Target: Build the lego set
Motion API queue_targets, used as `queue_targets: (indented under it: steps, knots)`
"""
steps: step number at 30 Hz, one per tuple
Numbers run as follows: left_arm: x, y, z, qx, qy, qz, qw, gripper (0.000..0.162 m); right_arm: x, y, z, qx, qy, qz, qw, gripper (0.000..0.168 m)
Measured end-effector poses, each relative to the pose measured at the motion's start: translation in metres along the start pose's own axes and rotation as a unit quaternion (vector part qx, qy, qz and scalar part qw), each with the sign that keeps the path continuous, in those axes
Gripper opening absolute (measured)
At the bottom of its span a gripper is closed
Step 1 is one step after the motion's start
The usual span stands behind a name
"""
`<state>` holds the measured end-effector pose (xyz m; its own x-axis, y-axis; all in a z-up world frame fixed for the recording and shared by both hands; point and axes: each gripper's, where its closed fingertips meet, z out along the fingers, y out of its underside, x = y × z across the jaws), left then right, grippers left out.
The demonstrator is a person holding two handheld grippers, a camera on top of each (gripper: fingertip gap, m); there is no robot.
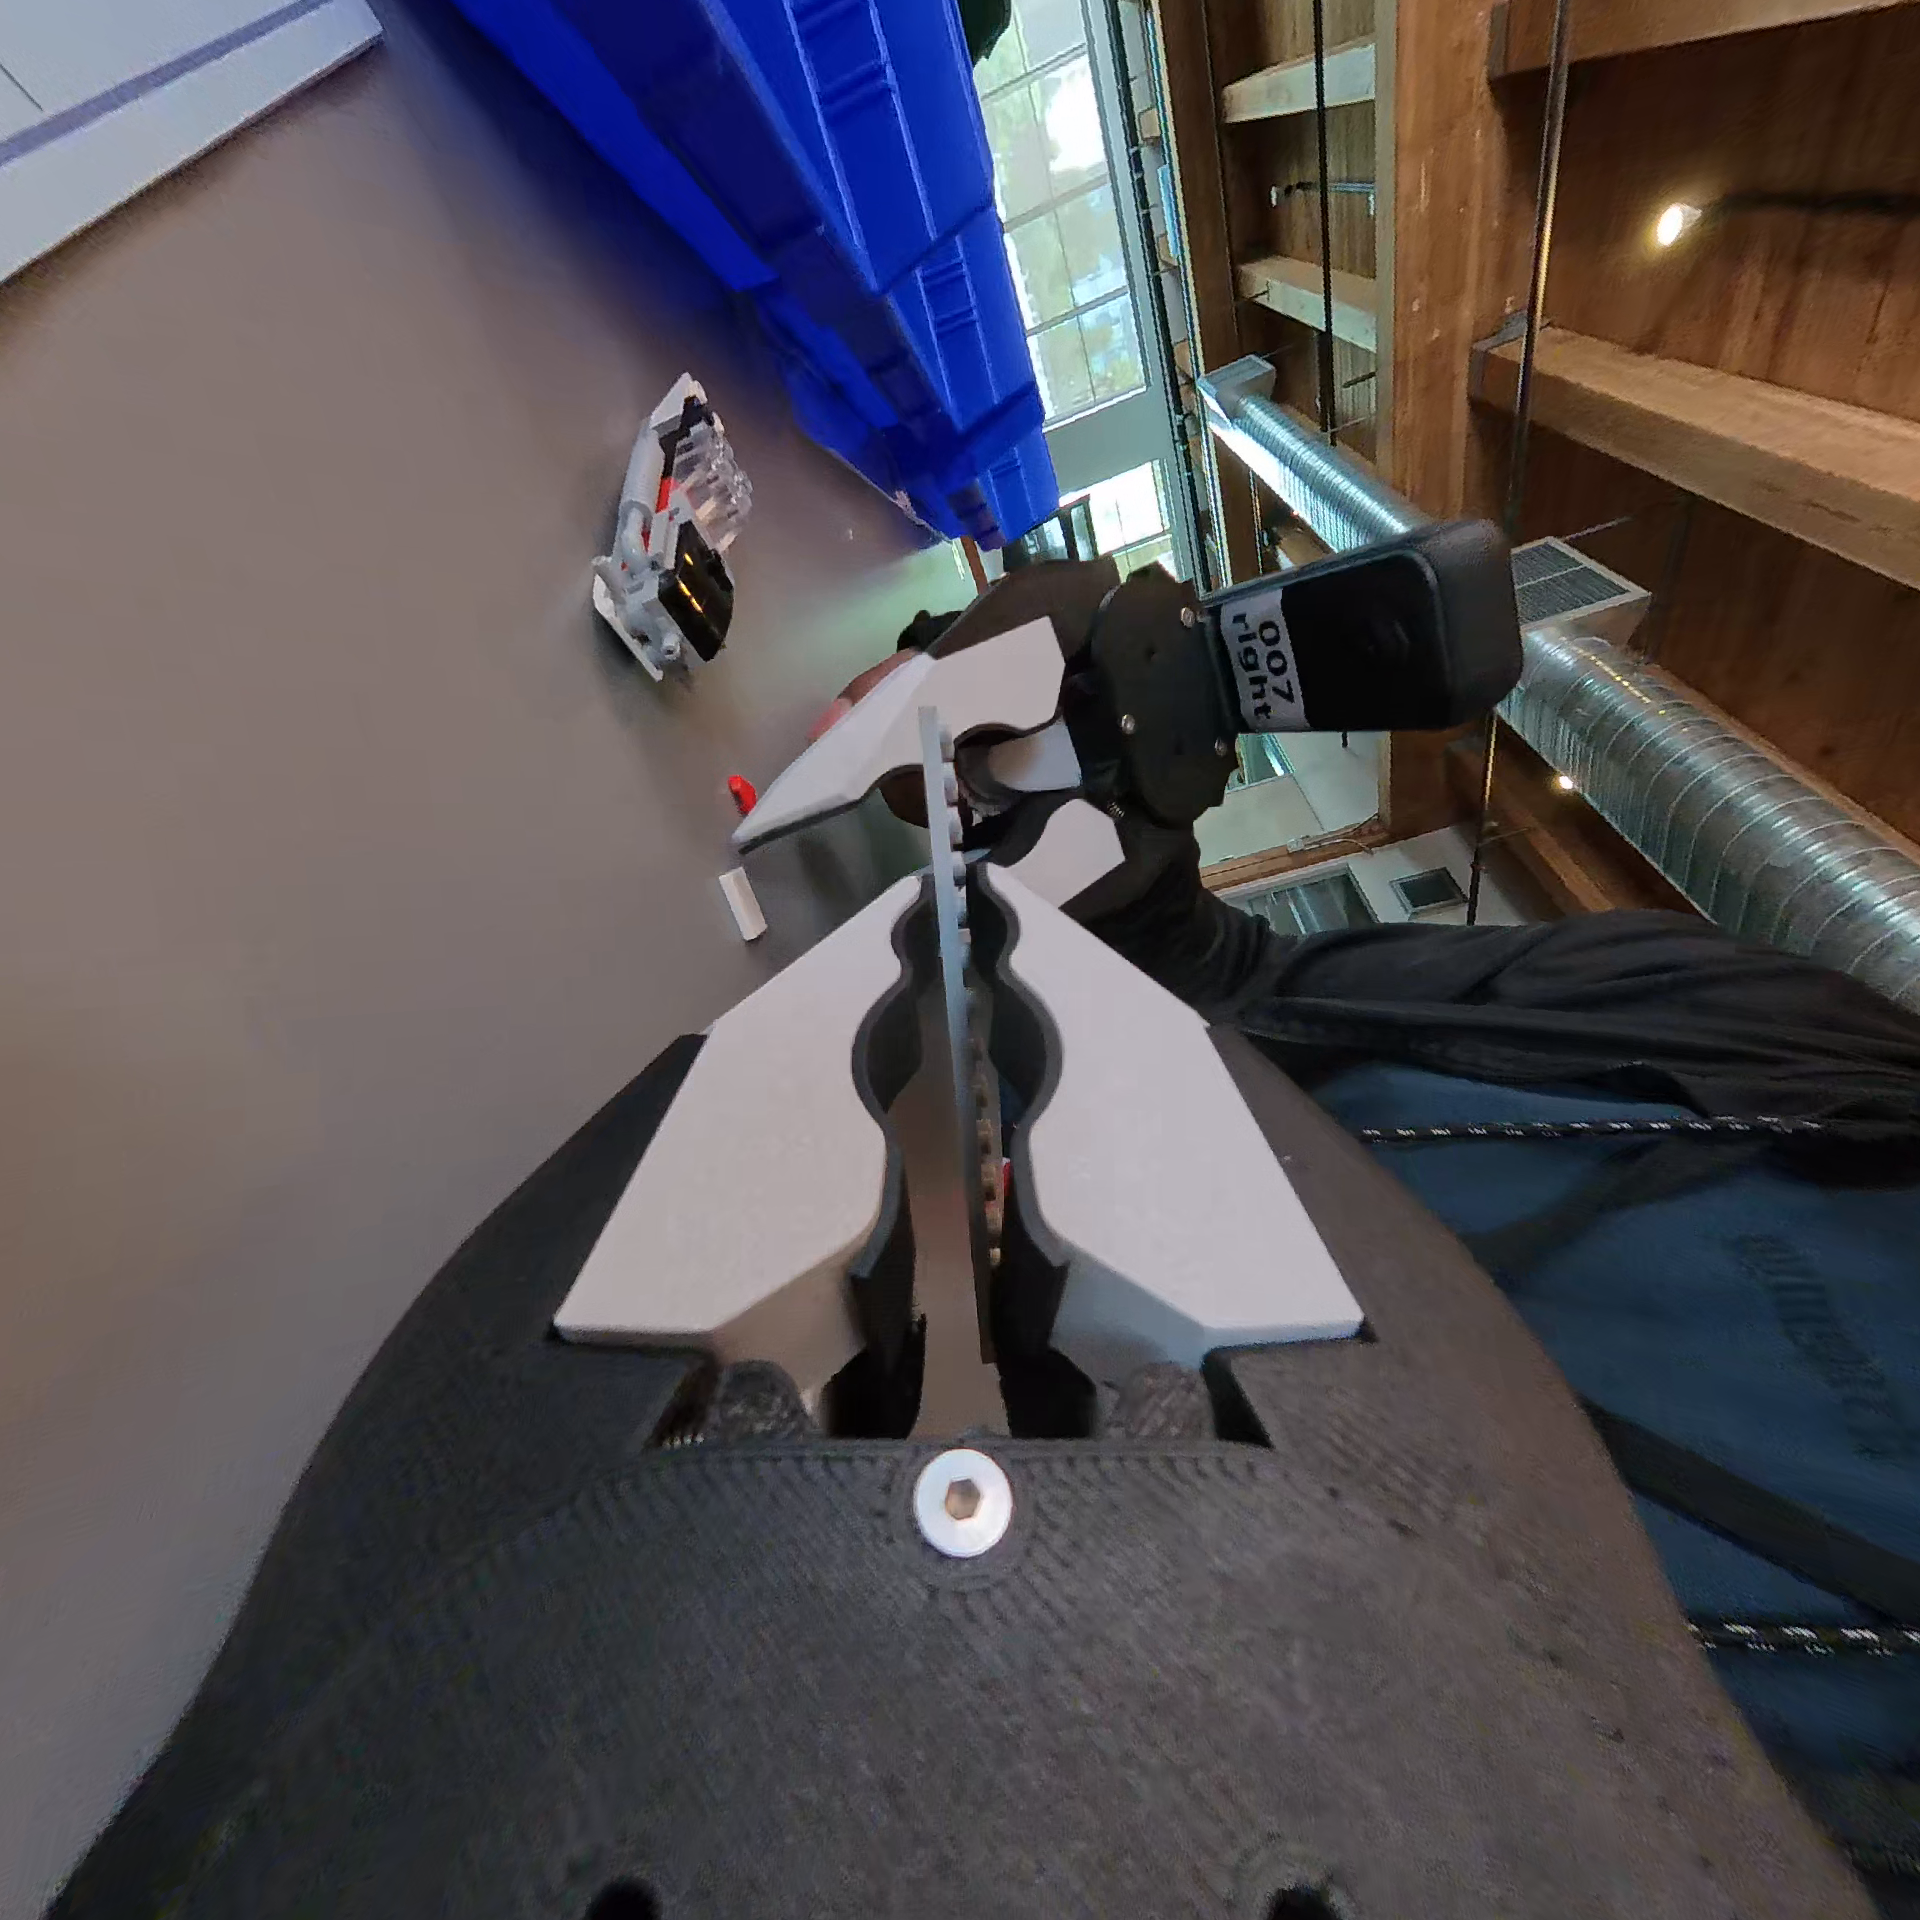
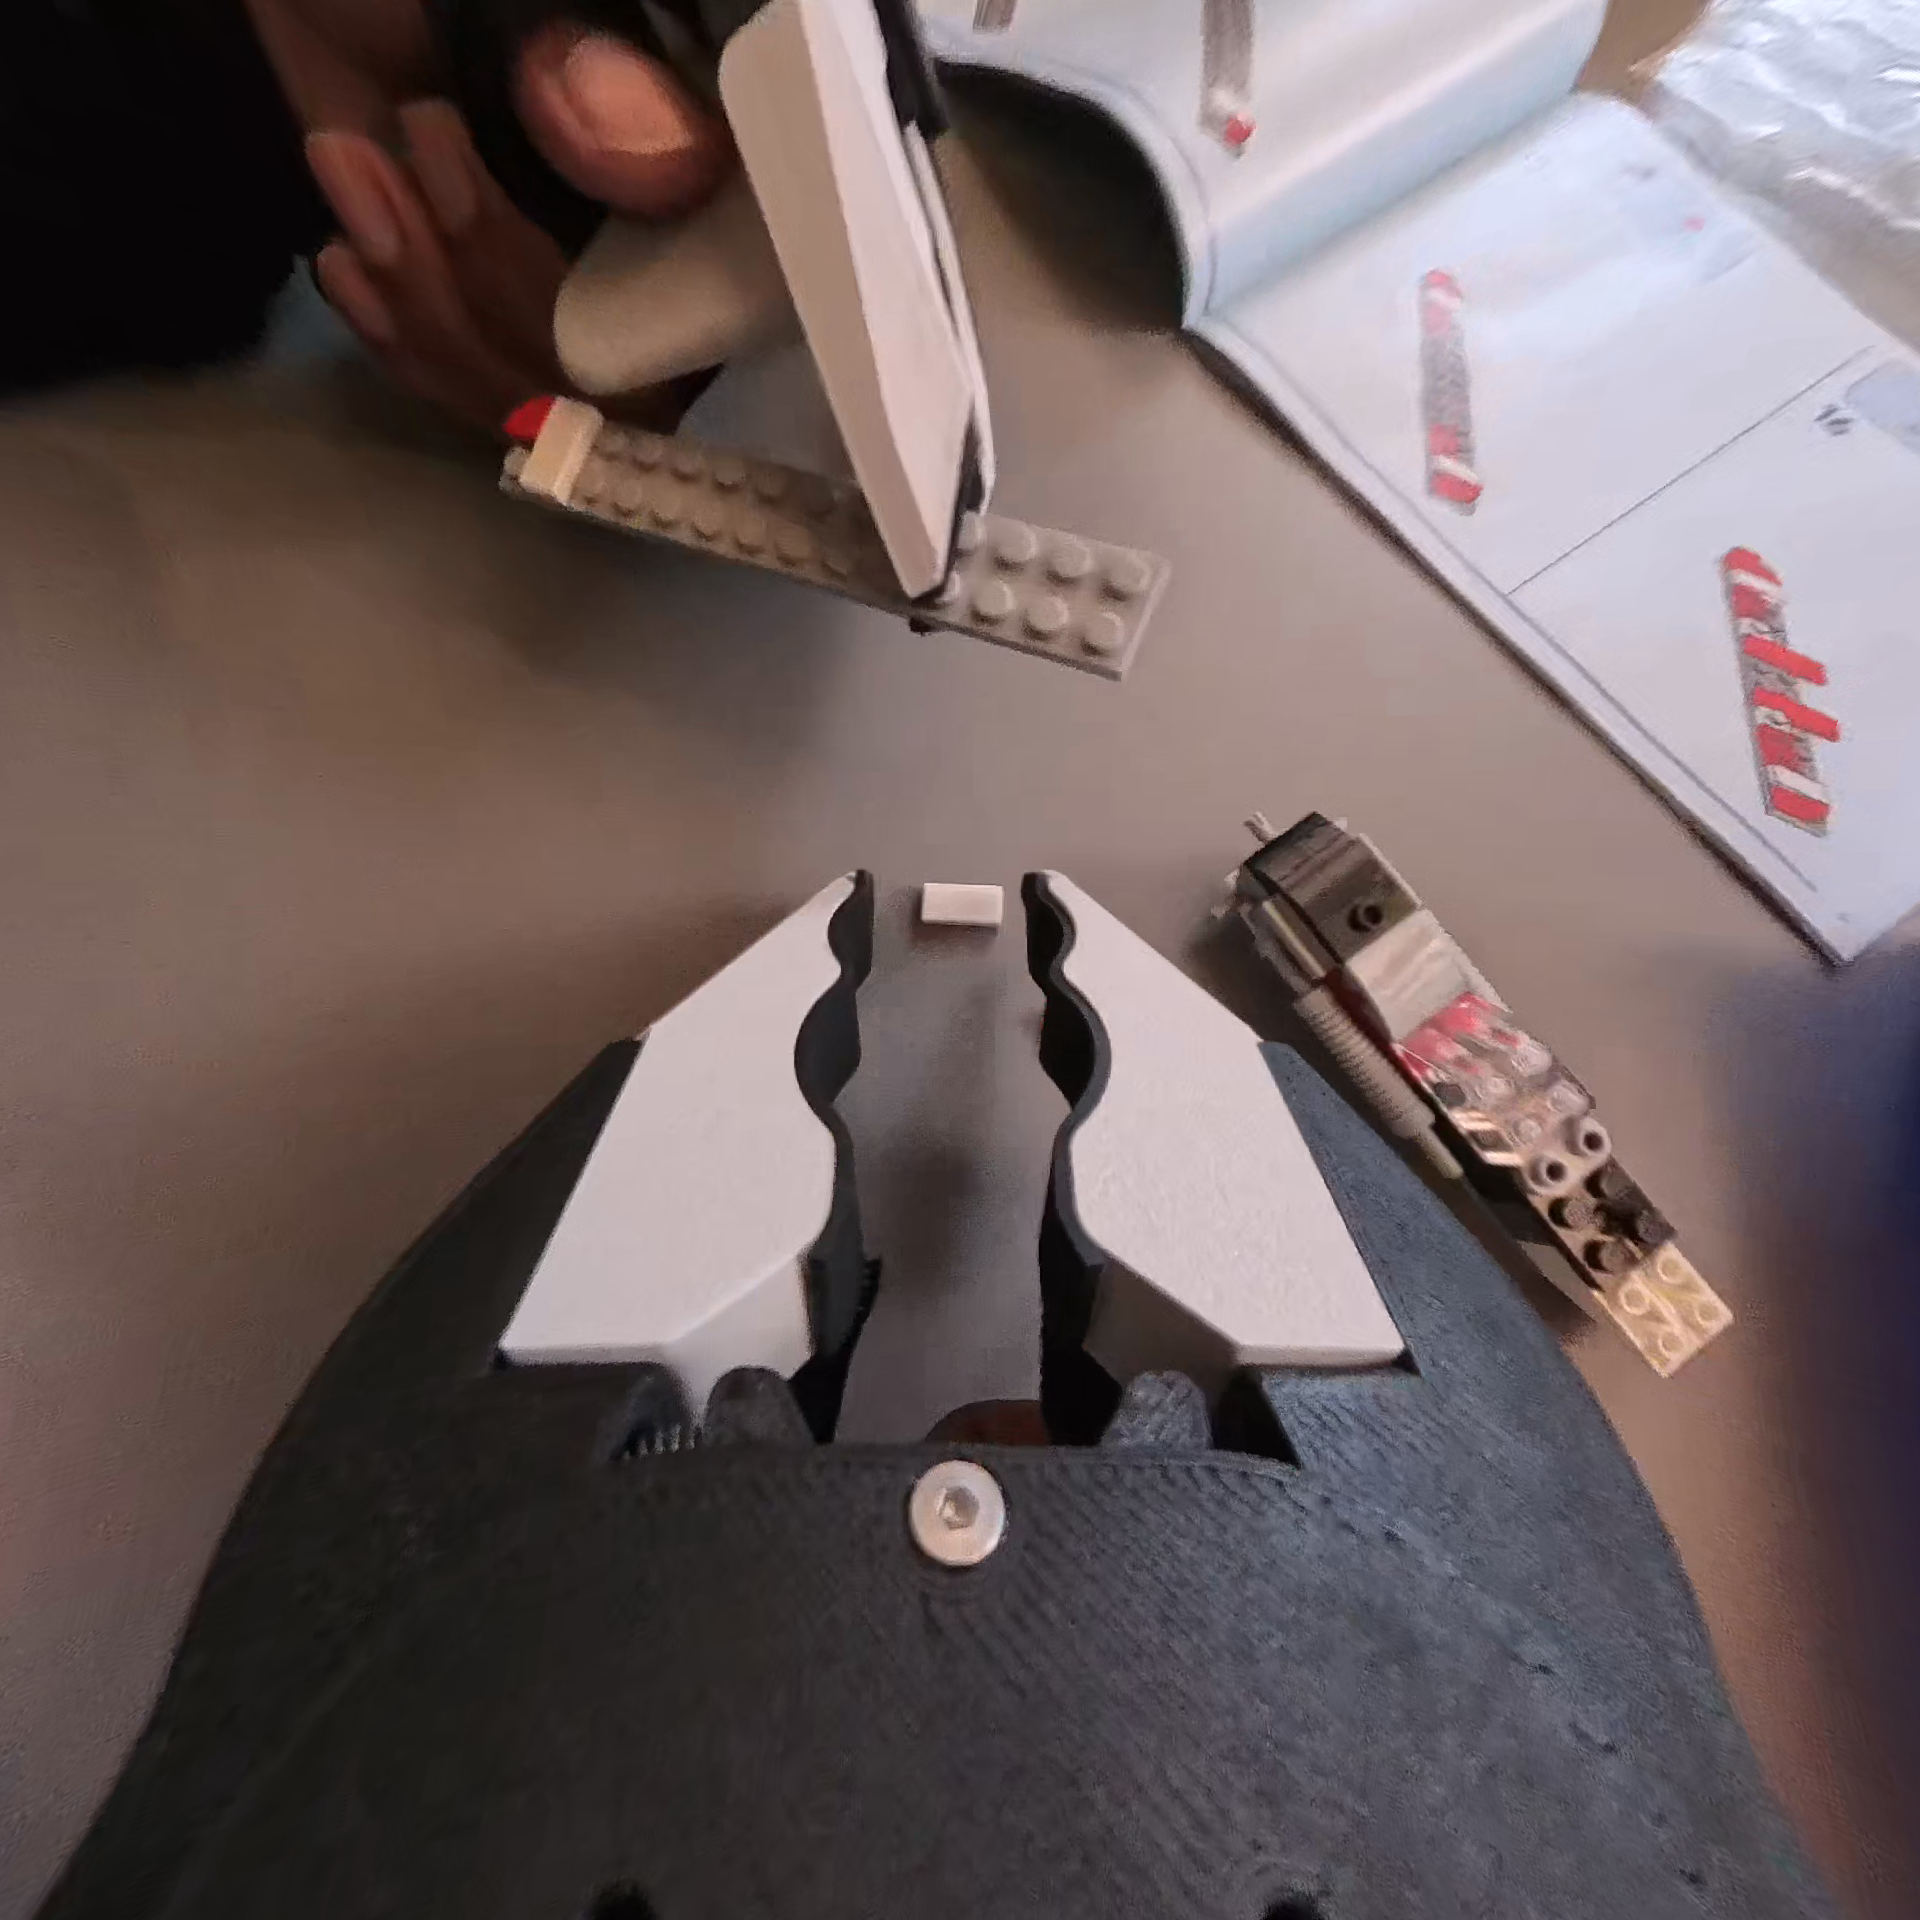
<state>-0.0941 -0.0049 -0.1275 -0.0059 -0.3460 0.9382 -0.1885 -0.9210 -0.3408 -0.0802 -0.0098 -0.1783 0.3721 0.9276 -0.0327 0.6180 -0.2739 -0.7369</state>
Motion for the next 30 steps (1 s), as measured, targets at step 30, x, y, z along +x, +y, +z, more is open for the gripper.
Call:
queue_targets:
  steps: [30]
  knots:
    - [0.027,0.039,0.033,-0.066,0.087,-0.067,0.992,0.004,-0.028,-0.042,-0.076,0.032,-0.225,-0.236,0.945,0.017]
